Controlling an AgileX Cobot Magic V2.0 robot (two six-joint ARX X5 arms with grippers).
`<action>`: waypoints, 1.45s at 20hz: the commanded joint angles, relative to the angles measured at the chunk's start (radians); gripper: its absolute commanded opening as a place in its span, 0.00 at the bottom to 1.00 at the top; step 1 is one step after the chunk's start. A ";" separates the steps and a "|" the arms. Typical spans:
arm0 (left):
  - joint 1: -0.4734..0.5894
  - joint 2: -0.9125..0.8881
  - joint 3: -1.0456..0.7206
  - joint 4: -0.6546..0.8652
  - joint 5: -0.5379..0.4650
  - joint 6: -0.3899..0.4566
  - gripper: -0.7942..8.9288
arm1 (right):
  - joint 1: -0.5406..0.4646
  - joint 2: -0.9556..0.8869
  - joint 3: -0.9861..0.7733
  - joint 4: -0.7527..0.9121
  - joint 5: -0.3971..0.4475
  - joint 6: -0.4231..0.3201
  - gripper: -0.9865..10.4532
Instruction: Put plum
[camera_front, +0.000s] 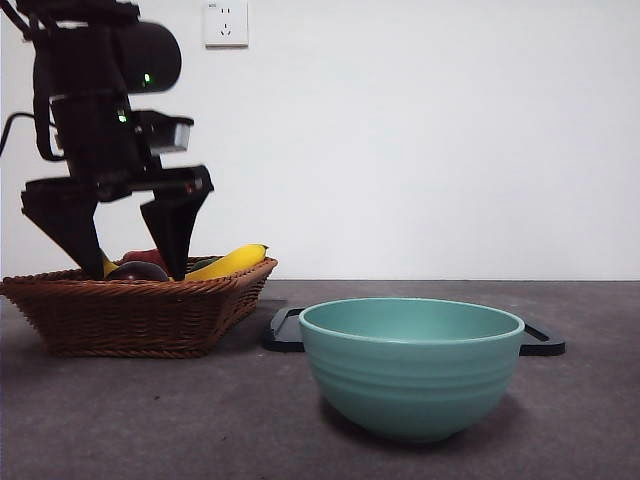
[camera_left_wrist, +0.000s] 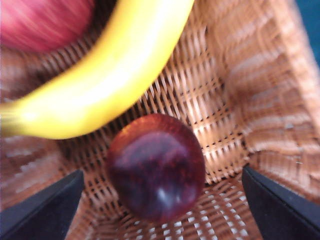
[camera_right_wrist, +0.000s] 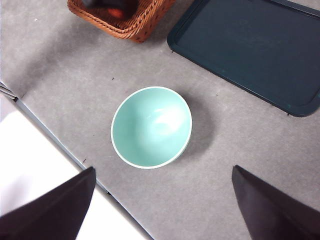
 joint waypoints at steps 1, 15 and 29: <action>-0.006 0.032 0.020 0.024 -0.004 0.001 0.59 | 0.005 0.008 0.018 0.010 -0.002 -0.004 0.47; -0.006 0.060 0.020 0.036 -0.008 0.002 0.35 | 0.005 0.008 0.018 0.010 -0.002 -0.005 0.47; -0.095 -0.312 0.083 -0.093 0.229 -0.005 0.35 | 0.005 0.008 0.018 0.010 -0.001 -0.005 0.47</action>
